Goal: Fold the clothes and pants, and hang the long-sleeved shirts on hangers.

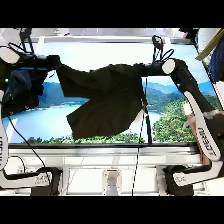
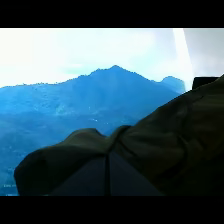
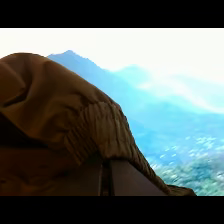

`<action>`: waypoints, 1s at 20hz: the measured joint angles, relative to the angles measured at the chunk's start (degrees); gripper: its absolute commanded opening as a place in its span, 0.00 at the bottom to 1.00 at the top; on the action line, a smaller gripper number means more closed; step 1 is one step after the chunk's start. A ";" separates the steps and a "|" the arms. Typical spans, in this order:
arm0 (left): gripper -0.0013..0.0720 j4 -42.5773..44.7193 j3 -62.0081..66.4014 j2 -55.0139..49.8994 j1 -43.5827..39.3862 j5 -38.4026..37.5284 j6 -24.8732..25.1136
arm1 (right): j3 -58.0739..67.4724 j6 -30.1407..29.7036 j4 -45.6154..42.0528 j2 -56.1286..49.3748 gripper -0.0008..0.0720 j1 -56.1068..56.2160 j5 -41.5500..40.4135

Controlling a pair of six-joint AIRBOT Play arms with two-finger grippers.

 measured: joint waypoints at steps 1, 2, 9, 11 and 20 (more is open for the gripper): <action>0.04 0.22 0.00 -0.20 -0.37 0.24 -0.22 | 0.28 -1.11 0.39 -1.18 0.03 -1.46 -0.66; 0.04 0.42 0.00 -0.13 -0.72 0.00 -0.20 | 0.57 -2.47 0.70 -2.03 0.03 -3.02 -0.79; 0.04 2.56 -11.61 9.01 -4.39 -10.40 0.83 | 2.89 -17.73 1.64 -3.10 0.03 -11.13 17.64; 0.04 3.85 -18.88 13.70 -6.03 -10.84 0.46 | 3.04 -22.05 1.42 -2.40 0.03 -12.11 24.94; 0.04 9.42 -36.57 24.00 -11.30 -10.25 -3.58 | -4.50 -30.42 -0.68 4.11 0.03 -13.18 53.09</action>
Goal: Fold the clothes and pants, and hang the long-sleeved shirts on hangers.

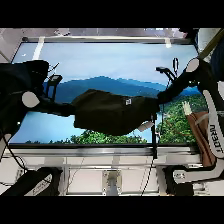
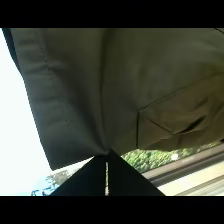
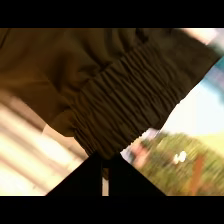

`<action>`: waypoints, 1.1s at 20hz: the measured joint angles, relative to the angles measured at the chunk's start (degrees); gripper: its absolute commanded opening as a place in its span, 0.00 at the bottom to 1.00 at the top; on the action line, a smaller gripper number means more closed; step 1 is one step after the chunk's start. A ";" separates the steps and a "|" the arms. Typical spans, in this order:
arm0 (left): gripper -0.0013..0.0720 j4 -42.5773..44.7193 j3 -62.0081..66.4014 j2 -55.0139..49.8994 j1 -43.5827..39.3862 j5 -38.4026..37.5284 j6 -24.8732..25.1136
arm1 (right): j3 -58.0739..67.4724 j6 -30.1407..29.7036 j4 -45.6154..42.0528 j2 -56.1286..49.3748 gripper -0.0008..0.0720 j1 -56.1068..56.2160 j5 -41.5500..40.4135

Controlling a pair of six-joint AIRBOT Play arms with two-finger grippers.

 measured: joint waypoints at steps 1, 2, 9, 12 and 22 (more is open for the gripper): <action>0.04 0.52 -0.59 0.22 -0.24 0.04 -0.13 | -1.99 -0.15 -0.17 1.57 0.03 0.00 1.11; 0.04 0.87 -1.18 0.35 -0.42 0.07 -0.15 | -4.11 -0.31 -0.52 3.02 0.03 0.00 1.27; 0.04 2.01 -9.64 0.07 -0.83 2.93 -0.37 | -23.17 -0.11 -3.10 5.70 0.03 0.00 -13.51; 0.04 2.01 -12.76 -1.62 -0.87 5.66 -0.37 | -27.02 2.56 -3.82 4.57 0.03 0.00 -22.64; 0.73 -2.62 -9.38 -0.66 -0.83 5.60 -0.50 | -18.16 8.37 -8.24 8.48 0.06 0.00 -20.15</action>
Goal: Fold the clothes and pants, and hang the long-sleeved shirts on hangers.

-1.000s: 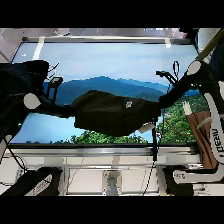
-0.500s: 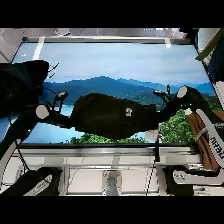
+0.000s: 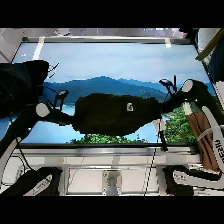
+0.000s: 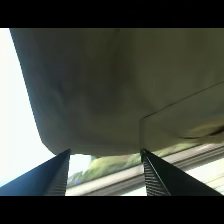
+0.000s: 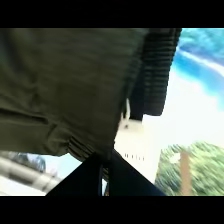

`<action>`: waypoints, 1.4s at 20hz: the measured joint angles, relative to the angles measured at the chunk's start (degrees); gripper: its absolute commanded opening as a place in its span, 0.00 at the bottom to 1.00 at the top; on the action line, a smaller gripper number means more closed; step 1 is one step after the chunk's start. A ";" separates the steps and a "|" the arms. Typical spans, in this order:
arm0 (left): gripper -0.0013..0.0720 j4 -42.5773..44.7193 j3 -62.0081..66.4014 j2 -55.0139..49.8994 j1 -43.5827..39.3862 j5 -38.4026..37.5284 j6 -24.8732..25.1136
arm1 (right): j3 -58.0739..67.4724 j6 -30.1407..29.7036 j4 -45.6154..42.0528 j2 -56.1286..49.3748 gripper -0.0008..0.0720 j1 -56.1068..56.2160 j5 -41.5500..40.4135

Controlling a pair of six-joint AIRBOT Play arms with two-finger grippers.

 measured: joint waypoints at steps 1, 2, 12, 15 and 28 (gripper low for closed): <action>0.73 -0.11 1.53 1.62 0.02 -0.24 0.02 | 1.97 0.07 -1.14 0.85 0.06 0.00 2.49; 0.73 -0.31 3.06 3.48 0.07 -0.35 0.02 | 3.98 0.15 -2.16 1.66 0.06 0.00 4.79; 0.72 -0.87 7.76 14.14 0.07 1.68 -2.89 | 11.41 3.85 -4.87 1.09 0.96 -3.04 3.63; 0.72 -0.87 7.87 14.56 0.07 1.81 -3.82 | 11.52 5.31 -2.36 -2.29 0.96 -7.56 2.64; 0.67 -0.87 7.91 14.78 0.07 1.97 -8.74 | 6.51 -8.59 20.28 -15.43 0.96 -21.40 5.70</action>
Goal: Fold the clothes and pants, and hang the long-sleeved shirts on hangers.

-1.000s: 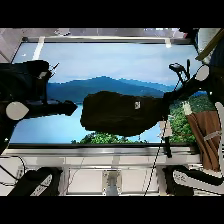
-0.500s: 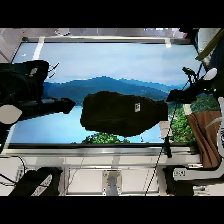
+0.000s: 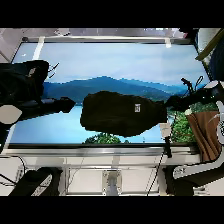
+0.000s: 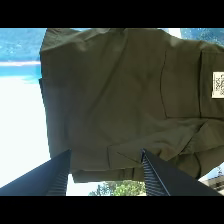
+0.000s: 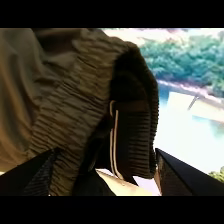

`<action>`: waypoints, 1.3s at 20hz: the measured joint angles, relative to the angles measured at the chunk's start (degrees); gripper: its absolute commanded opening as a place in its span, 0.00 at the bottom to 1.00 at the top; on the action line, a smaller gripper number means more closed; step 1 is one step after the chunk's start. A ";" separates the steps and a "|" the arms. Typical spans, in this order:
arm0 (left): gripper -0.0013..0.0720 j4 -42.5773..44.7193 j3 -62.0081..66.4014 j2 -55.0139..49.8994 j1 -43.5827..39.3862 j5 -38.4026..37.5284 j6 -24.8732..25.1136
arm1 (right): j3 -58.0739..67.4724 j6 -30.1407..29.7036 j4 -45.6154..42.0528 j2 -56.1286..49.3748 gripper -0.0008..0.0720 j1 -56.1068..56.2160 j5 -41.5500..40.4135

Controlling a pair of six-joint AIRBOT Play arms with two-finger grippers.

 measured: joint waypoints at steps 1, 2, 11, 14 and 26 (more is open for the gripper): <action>0.67 -0.02 0.00 0.00 0.00 0.00 -0.31 | -0.26 -0.39 -0.31 -0.33 0.95 -0.04 0.13; 0.67 -0.02 0.00 0.00 0.00 0.00 -0.44 | -0.44 -0.81 -0.35 -0.50 0.95 -0.11 0.17; 0.67 -0.02 0.00 0.00 0.00 -0.02 -1.27 | 0.85 -5.38 7.06 0.37 0.92 -0.20 5.99; 0.67 -0.02 0.00 0.00 0.00 -0.09 -1.27 | 0.37 -4.92 2.47 0.57 0.92 -0.15 7.08; 0.67 -0.02 0.00 0.00 0.00 -0.24 -1.42 | -2.34 0.48 -4.48 -0.74 0.91 5.62 -11.82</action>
